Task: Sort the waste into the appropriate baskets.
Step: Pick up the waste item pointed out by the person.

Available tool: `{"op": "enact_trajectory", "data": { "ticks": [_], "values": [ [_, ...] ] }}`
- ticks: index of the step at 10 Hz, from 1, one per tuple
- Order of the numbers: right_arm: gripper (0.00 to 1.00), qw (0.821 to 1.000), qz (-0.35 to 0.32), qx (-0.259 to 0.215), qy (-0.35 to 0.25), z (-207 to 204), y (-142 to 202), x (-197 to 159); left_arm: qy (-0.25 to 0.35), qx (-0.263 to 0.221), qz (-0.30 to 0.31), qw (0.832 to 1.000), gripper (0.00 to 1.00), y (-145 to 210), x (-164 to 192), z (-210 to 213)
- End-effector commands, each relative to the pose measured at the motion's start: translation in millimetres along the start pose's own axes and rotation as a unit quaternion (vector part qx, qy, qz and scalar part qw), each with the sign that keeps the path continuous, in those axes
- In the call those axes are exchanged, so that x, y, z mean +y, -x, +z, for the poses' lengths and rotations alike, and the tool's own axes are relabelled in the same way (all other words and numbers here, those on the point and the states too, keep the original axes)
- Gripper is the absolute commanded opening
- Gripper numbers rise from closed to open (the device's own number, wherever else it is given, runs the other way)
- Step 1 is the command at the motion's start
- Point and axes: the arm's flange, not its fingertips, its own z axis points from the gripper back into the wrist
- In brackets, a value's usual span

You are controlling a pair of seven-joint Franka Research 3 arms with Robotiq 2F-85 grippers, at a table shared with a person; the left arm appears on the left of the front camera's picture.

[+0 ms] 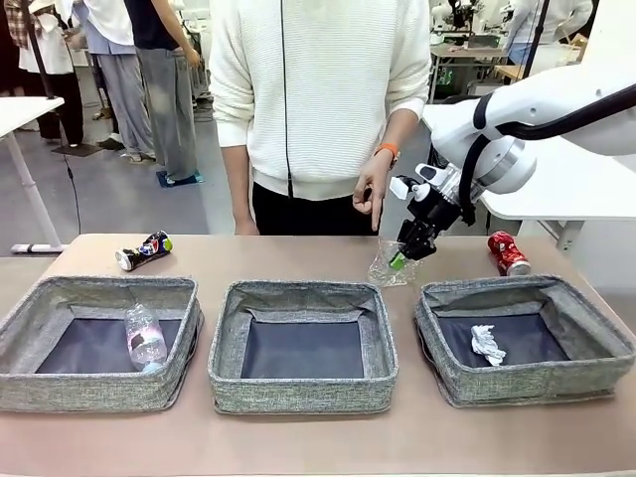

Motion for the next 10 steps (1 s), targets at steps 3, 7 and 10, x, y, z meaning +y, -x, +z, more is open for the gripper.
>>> {"op": "enact_trajectory", "data": {
  "ticks": [3,7,10],
  "values": [
    [0.06,1.000,0.004,0.004,-0.021,120.2,-40.1,83.2,0.001,0.002,-0.009,1.000,1.00,2.3,-0.9,-0.8],
    [0.06,0.975,-0.214,-0.004,0.057,127.5,-148.2,237.8,0.001,0.002,-0.009,1.000,1.00,2.3,-0.9,-0.8],
    [0.06,0.977,-0.203,-0.024,0.052,149.6,-151.7,251.3,0.001,0.002,-0.009,1.000,1.00,2.3,-0.9,-0.8]
  ]
}}
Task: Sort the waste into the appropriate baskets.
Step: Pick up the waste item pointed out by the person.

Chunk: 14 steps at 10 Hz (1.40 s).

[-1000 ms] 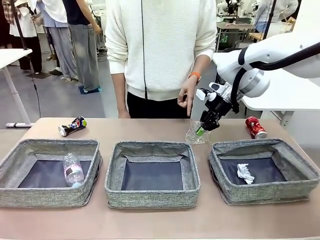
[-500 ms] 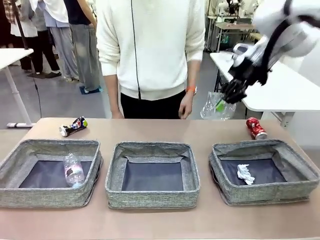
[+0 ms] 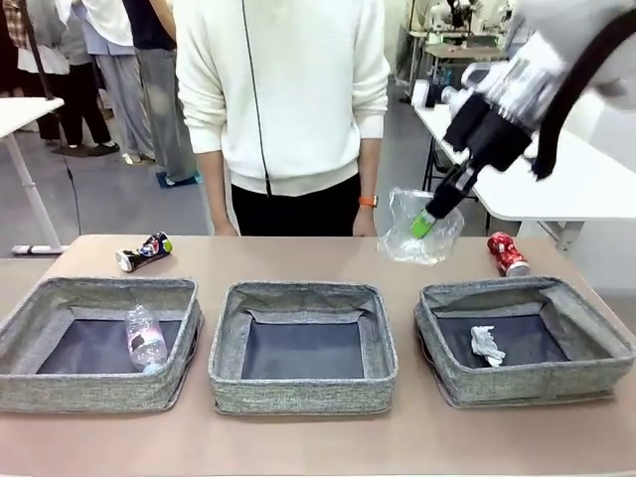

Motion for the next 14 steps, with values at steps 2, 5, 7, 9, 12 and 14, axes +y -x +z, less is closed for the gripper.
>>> {"op": "enact_trajectory", "data": {
  "ticks": [2,5,7,9,12,14],
  "values": [
    [0.06,0.999,0.040,-0.026,-0.010,32.1,-1.1,-5.2,0.001,0.003,-0.009,1.000,1.00,2.1,-0.9,-1.1],
    [0.06,0.999,0.022,-0.041,0.008,-12.8,-34.9,7.7,0.001,0.003,-0.009,1.000,1.00,2.1,-0.9,-1.1],
    [0.06,0.996,-0.057,0.004,0.067,-14.2,-90.3,46.6,0.001,0.003,-0.009,1.000,1.00,2.1,-0.9,-1.1],
    [0.06,0.976,-0.156,0.078,0.132,-20.8,-136.2,91.7,0.001,0.003,-0.009,1.000,1.00,2.1,-0.9,-1.1],
    [0.06,0.942,-0.244,0.149,0.175,-4.8,-184.5,149.7,0.001,0.003,-0.009,1.000,1.00,2.1,-0.9,-1.1],
    [0.06,0.918,-0.271,0.149,0.248,27.1,-208.5,189.1,0.001,0.003,-0.009,1.000,1.00,2.1,-0.9,-1.1]
  ]
}}
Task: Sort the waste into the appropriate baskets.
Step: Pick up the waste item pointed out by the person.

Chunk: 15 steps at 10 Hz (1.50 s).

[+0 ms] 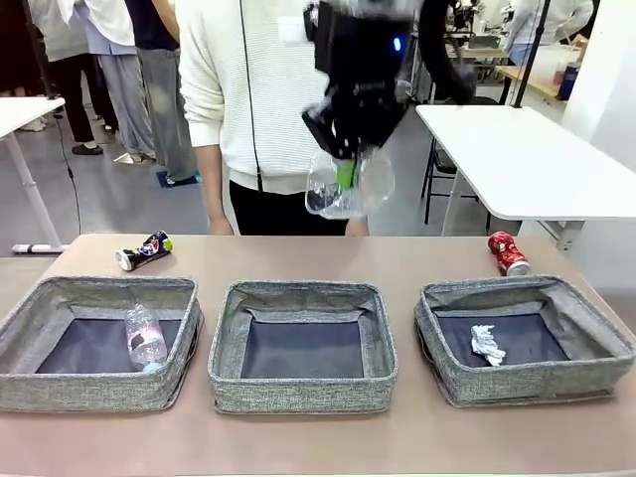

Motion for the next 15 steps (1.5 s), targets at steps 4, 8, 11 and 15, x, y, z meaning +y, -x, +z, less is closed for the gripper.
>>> {"op": "enact_trajectory", "data": {
  "ticks": [4,8,11,15],
  "values": [
    [0.06,0.964,-0.141,-0.221,0.043,56.2,-13.6,49.6,0.001,0.003,-0.009,1.000,1.00,2.1,-0.9,-1.0],
    [0.06,0.968,-0.141,-0.207,0.027,71.5,-18.4,42.0,0.001,0.003,-0.009,1.000,1.00,2.1,-0.9,-1.0],
    [0.06,0.972,-0.149,-0.176,0.051,56.1,-26.3,37.1,0.001,0.003,-0.009,1.000,1.00,2.1,-0.9,-1.0],
    [0.06,0.963,-0.185,-0.187,0.060,51.5,-29.0,37.8,0.001,0.003,-0.009,1.000,1.00,2.1,-0.9,-1.0]
  ]
}}
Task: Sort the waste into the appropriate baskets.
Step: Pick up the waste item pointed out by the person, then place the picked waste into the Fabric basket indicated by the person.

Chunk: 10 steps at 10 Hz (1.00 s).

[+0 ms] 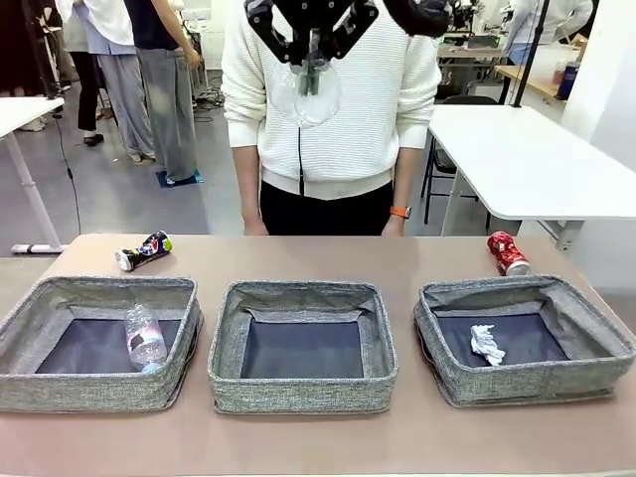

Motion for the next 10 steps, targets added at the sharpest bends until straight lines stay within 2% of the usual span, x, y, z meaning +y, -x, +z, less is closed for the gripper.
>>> {"op": "enact_trajectory", "data": {
  "ticks": [1,10],
  "values": [
    [0.06,1.000,0.007,0.001,0.000,-0.4,0.6,0.2,0.001,0.003,-0.009,1.000,1.00,2.1,-0.8,-1.0],
    [0.06,1.000,0.007,0.001,0.000,-0.4,0.6,0.2,0.001,0.003,-0.009,1.000,1.00,2.1,-0.8,-1.0]
  ]
}}
